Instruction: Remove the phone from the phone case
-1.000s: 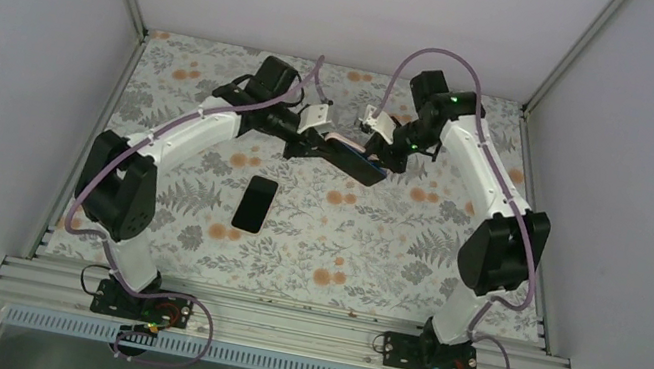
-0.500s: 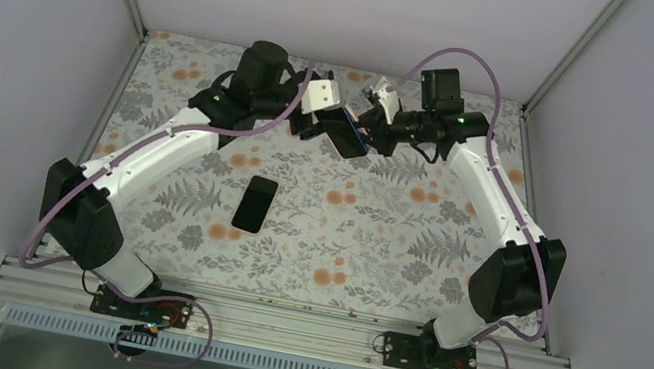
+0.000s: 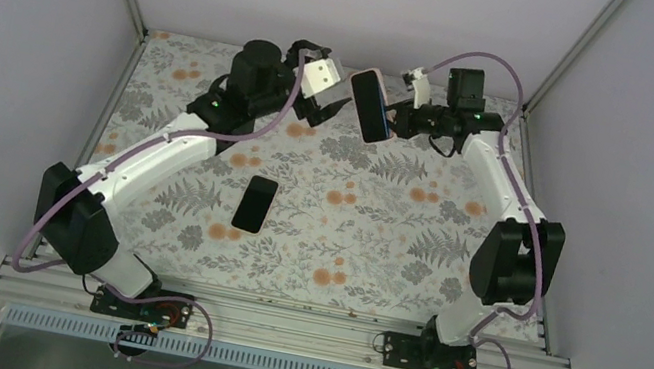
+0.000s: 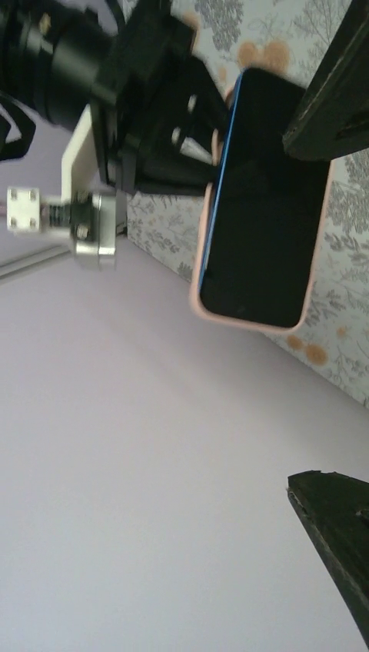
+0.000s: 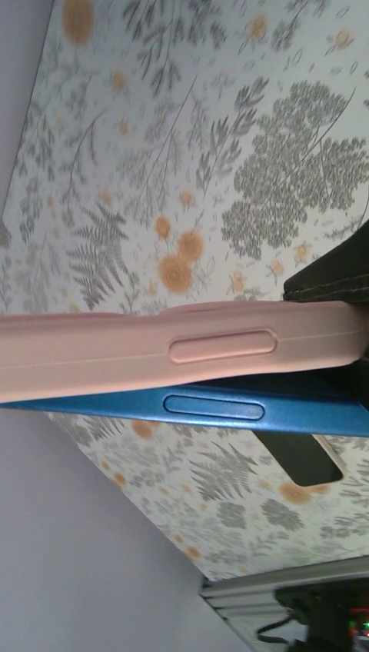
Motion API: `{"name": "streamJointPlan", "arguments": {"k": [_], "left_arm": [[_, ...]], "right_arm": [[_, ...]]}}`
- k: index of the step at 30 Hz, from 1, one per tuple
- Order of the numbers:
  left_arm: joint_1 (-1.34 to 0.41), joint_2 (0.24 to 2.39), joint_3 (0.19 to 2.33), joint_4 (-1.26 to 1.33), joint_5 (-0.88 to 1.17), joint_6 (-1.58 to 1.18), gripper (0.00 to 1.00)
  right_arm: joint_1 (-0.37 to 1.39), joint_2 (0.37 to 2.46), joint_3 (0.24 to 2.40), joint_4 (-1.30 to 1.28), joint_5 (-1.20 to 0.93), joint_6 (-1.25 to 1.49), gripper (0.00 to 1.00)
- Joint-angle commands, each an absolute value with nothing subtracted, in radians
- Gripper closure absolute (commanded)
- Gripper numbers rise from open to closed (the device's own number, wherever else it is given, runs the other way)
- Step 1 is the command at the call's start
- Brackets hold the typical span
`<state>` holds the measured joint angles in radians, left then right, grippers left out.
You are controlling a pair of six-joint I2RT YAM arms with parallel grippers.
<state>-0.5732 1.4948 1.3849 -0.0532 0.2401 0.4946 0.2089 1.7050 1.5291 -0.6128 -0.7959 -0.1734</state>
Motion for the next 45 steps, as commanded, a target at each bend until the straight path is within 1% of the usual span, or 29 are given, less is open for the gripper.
{"name": "streamJointPlan", "arguments": {"k": [1, 7, 10, 15, 18, 24, 27, 36, 45], "left_arm": [[-0.636, 1.524, 1.33, 0.062, 0.157, 0.403, 0.0], [-0.748, 1.654, 1.294, 0.232, -0.038, 0.385, 0.0], [-0.788, 1.726, 1.336, 0.272, -0.069, 0.392, 0.0], [-0.802, 1.811, 1.41, 0.3, -0.093, 0.376, 0.0], [-0.802, 1.835, 1.427, 0.317, -0.123, 0.36, 0.0], [-0.805, 1.873, 1.437, 0.371, -0.216, 0.367, 0.0], [-0.809, 1.895, 1.453, 0.374, -0.22, 0.375, 0.0], [-0.828, 1.927, 1.466, 0.377, -0.217, 0.389, 0.01], [-0.83, 1.957, 1.476, 0.429, -0.317, 0.419, 0.0]], "right_arm": [[0.152, 1.763, 1.59, -0.498, -0.8, -0.007, 0.97], [0.134, 1.811, 1.646, -0.43, -0.719, 0.094, 0.97], [0.132, 1.843, 1.712, -0.427, -0.689, 0.114, 0.97], [0.132, 1.892, 1.803, -0.458, -0.662, 0.127, 0.97], [0.132, 1.887, 1.792, -0.452, -0.659, 0.127, 0.97], [0.132, 1.851, 1.693, -0.375, -0.655, 0.15, 0.97], [0.133, 1.84, 1.662, -0.347, -0.659, 0.163, 0.97], [0.136, 1.816, 1.657, -0.308, -0.661, 0.211, 0.97], [0.144, 1.815, 1.649, -0.301, -0.68, 0.226, 0.97]]}}
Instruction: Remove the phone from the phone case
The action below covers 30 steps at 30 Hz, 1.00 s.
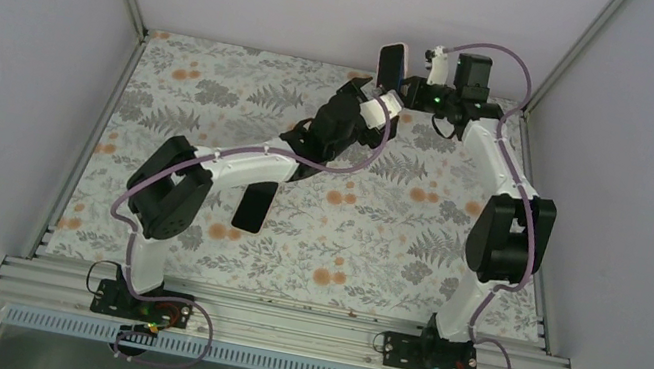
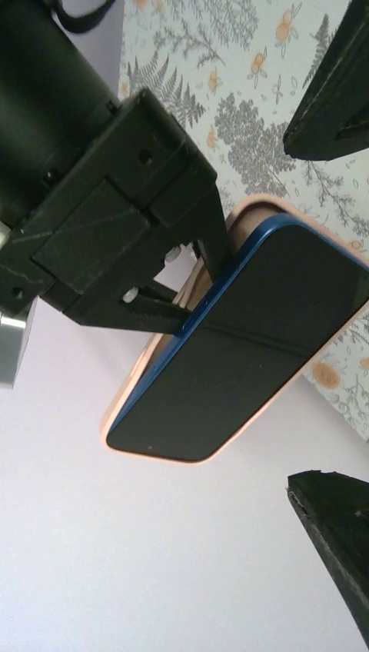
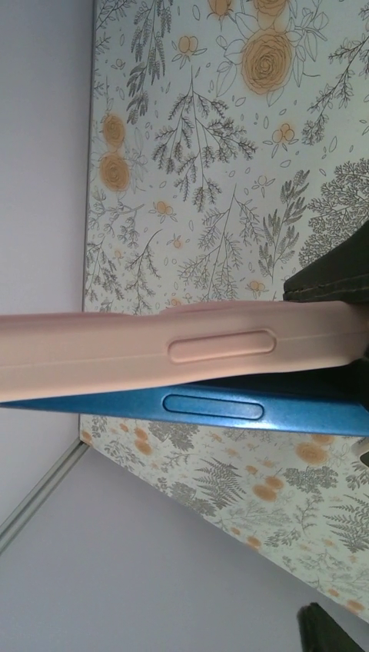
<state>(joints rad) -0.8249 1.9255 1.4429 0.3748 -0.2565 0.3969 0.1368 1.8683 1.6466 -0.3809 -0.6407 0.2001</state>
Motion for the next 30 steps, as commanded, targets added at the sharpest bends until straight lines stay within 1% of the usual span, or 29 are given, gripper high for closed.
{"name": "streamJointPlan", "arguments": {"k": [1, 9, 14, 25, 30], "left_arm": [[-0.83, 1.962, 1.483, 0.43, -0.322, 0.42, 0.0], [-0.835, 1.999, 1.529, 0.413, -0.33, 0.423, 0.01], [-0.834, 2.008, 1.539, 0.434, -0.392, 0.429, 0.0], [-0.805, 2.035, 1.561, 0.427, -0.423, 0.431, 0.0], [-0.797, 2.045, 1.565, 0.467, -0.475, 0.471, 0.0]], "right_arm": [[0.146, 1.813, 1.647, -0.301, -0.681, 0.228, 0.97], [0.157, 1.794, 1.626, -0.288, -0.698, 0.239, 0.97], [0.16, 1.775, 1.606, -0.285, -0.694, 0.233, 0.97], [0.164, 1.738, 1.568, -0.273, -0.72, 0.237, 0.97], [0.167, 1.707, 1.539, -0.276, -0.735, 0.249, 0.97]]}}
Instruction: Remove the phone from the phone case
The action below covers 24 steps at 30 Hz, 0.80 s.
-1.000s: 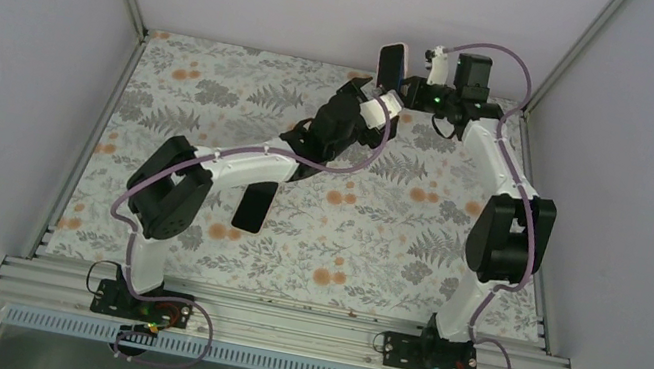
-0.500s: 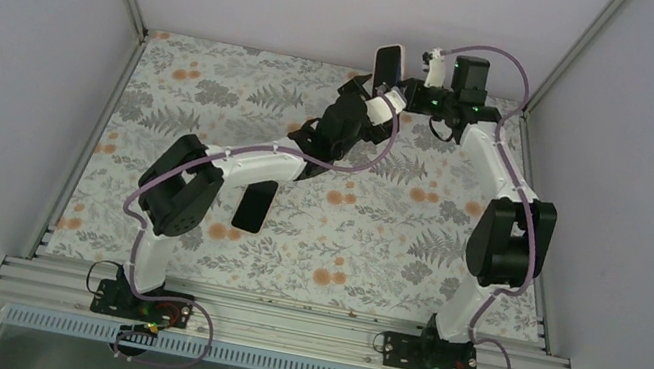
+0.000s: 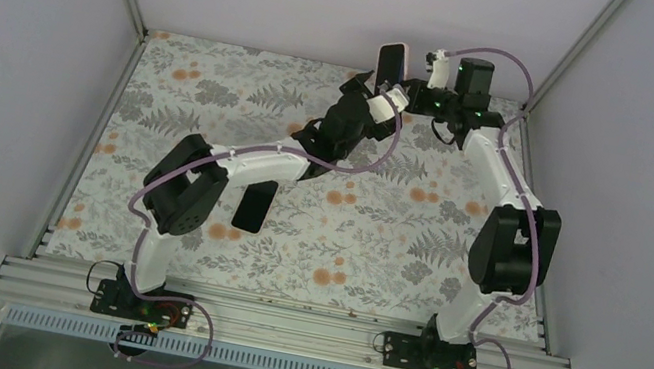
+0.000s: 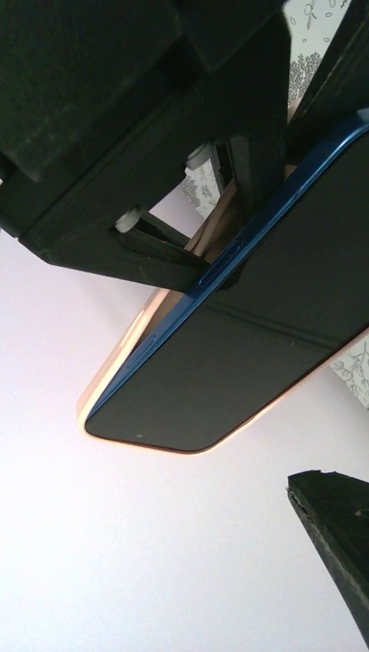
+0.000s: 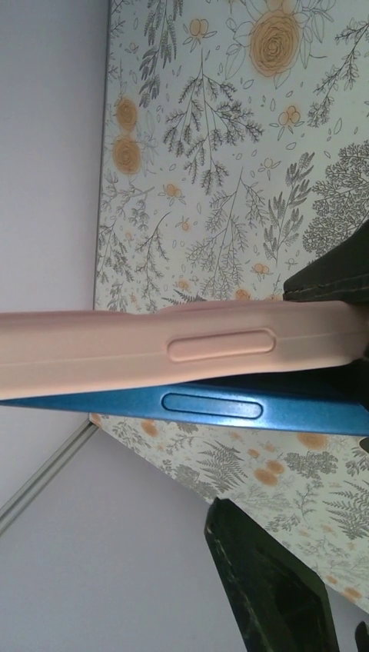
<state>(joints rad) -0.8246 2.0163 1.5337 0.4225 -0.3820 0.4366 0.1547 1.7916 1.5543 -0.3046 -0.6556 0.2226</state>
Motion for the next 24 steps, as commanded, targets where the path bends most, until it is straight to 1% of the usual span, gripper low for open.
{"name": "streamJointPlan", "arguments": {"k": [1, 6, 8, 14, 16, 21, 24], "left_arm": [[-0.794, 2.042, 1.561, 0.476, -0.485, 0.482, 0.01], [-0.771, 2.005, 1.495, 0.594, -0.545, 0.568, 0.05], [-0.745, 1.987, 1.467, 0.626, -0.551, 0.589, 0.07], [-0.681, 1.923, 1.384, 0.668, -0.536, 0.595, 0.26], [-0.666, 1.917, 1.367, 0.676, -0.535, 0.598, 0.31], [-0.629, 1.908, 1.32, 0.725, -0.551, 0.615, 0.33], [-0.611, 1.906, 1.311, 0.734, -0.554, 0.626, 0.39]], "right_arm": [[0.168, 1.697, 1.531, -0.279, -0.734, 0.248, 0.97], [0.168, 1.671, 1.501, -0.283, -0.743, 0.258, 0.97], [0.167, 1.628, 1.484, -0.275, -0.741, 0.261, 0.97], [0.168, 1.609, 1.468, -0.268, -0.746, 0.274, 0.97], [0.167, 1.609, 1.467, -0.267, -0.749, 0.28, 0.97], [0.168, 1.599, 1.464, -0.273, -0.743, 0.275, 0.97], [0.167, 1.594, 1.462, -0.273, -0.739, 0.278, 0.97]]}}
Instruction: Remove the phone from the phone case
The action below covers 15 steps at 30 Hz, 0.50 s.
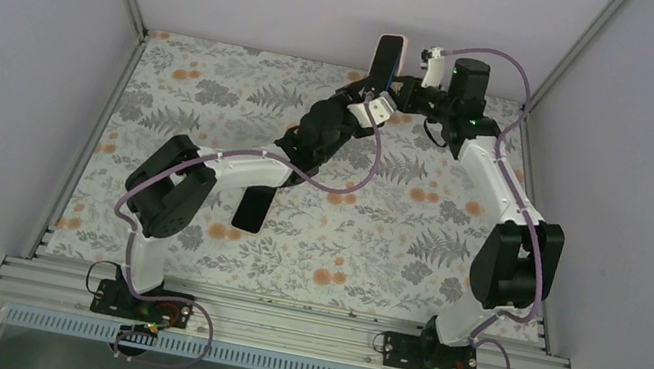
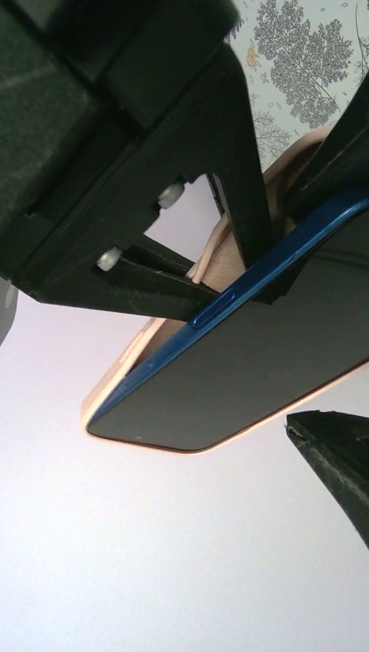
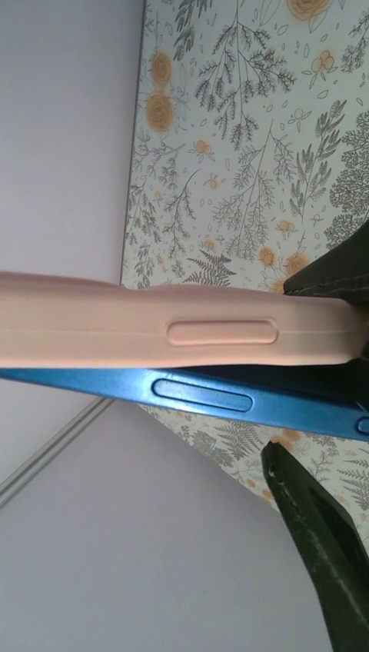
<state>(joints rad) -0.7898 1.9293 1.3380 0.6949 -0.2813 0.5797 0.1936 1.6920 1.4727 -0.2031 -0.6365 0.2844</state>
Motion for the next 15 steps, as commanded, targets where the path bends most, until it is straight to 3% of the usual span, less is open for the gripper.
{"name": "streamJointPlan", "arguments": {"k": [1, 15], "left_arm": [[-0.605, 1.904, 1.306, 0.747, -0.557, 0.634, 0.41], [-0.525, 1.849, 1.269, 0.755, -0.49, 0.578, 0.41]], "right_arm": [[0.167, 1.594, 1.461, -0.273, -0.735, 0.279, 0.97], [0.167, 1.599, 1.446, -0.23, -0.806, 0.319, 0.97]]}}
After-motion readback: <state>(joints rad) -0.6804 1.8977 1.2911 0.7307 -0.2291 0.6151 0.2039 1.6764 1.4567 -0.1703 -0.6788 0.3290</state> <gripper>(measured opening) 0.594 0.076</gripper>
